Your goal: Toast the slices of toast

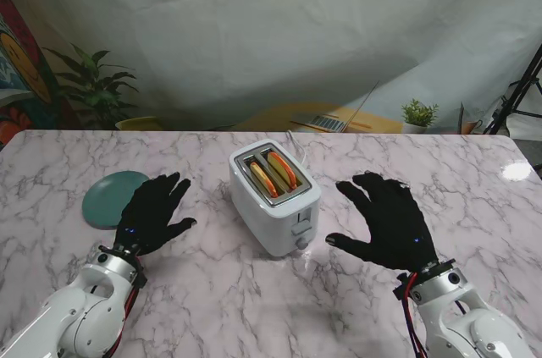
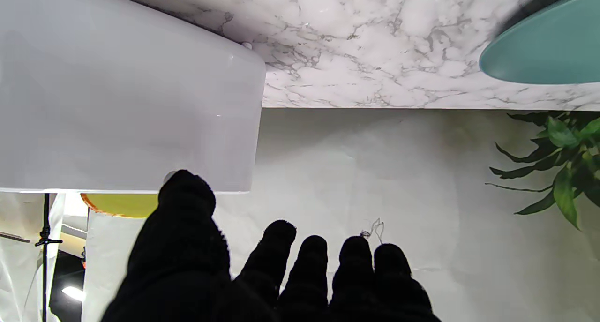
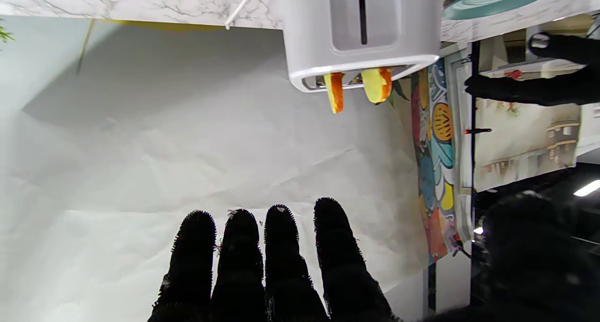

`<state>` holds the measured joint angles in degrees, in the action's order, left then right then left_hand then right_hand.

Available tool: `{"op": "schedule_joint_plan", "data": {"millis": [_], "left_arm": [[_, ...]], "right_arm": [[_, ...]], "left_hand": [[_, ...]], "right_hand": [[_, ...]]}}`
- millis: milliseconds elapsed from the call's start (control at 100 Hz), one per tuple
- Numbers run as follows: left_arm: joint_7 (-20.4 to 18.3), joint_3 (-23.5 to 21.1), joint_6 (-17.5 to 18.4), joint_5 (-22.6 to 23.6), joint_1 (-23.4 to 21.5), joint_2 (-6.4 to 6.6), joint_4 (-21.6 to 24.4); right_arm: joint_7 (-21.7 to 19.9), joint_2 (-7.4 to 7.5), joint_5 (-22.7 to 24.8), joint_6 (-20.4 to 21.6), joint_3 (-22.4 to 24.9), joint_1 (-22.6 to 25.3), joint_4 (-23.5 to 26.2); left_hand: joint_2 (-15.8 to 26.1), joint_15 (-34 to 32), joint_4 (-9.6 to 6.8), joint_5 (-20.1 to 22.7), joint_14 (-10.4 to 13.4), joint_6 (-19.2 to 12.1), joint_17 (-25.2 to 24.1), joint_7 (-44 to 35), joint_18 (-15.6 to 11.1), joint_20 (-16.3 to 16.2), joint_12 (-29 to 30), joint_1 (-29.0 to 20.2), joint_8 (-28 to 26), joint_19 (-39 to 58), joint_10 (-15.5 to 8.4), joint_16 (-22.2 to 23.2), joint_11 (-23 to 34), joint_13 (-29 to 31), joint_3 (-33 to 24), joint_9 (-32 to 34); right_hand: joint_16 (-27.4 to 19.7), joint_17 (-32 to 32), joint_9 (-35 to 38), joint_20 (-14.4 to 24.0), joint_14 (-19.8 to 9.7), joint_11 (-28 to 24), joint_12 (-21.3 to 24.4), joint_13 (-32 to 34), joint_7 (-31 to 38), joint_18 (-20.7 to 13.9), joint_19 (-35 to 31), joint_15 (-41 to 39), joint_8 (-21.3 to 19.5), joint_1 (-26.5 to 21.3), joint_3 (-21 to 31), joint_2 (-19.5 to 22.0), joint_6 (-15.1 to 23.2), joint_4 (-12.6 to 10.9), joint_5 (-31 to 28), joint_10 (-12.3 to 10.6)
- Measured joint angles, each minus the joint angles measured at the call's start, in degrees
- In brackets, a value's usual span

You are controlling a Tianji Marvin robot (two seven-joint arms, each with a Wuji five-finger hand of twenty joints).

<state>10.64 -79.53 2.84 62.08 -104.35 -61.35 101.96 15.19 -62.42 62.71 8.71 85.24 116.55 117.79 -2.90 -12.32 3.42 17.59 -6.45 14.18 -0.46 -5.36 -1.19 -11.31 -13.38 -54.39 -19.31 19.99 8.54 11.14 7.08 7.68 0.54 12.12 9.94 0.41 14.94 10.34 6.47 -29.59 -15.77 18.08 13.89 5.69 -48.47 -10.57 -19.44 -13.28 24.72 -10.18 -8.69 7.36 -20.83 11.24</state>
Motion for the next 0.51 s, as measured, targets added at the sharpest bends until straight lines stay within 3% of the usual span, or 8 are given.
{"op": "schedule_joint_plan", "data": {"millis": [180,510], "left_arm": [[1.08,0.64,-1.96,-0.62,-0.41,-0.24,-0.64],[2.95,1.77,-3.1,-0.97,-0.59,-0.43,-1.69]], "right_arm": [[2.64,-0.4,-1.37,-1.55,-1.01,0.13,-2.68],[3.21,-0.73,-2.39,-2.47,-1.74,0.16,-4.36]], "left_hand": [[0.0,0.0,0.0,0.0,-0.01,0.01,0.0,0.15,0.0,0.01,0.0,0.0,0.0,0.0,0.0,-0.01,-0.03,0.0,0.0,0.0],[0.0,0.0,0.0,0.0,-0.01,0.01,0.01,0.17,0.0,0.01,0.0,0.0,-0.14,0.0,0.0,-0.01,-0.62,0.0,0.0,0.0]], "right_hand": [[0.0,0.13,0.0,-0.03,0.0,-0.01,0.0,0.01,0.0,0.0,0.23,0.0,0.0,0.02,1.41,-0.66,0.0,0.0,-0.01,0.02],[0.0,0.38,0.0,-0.05,0.0,-0.01,0.0,0.01,0.0,0.0,0.26,0.0,0.0,0.05,3.22,-0.66,-0.01,0.0,-0.02,0.03]]}}
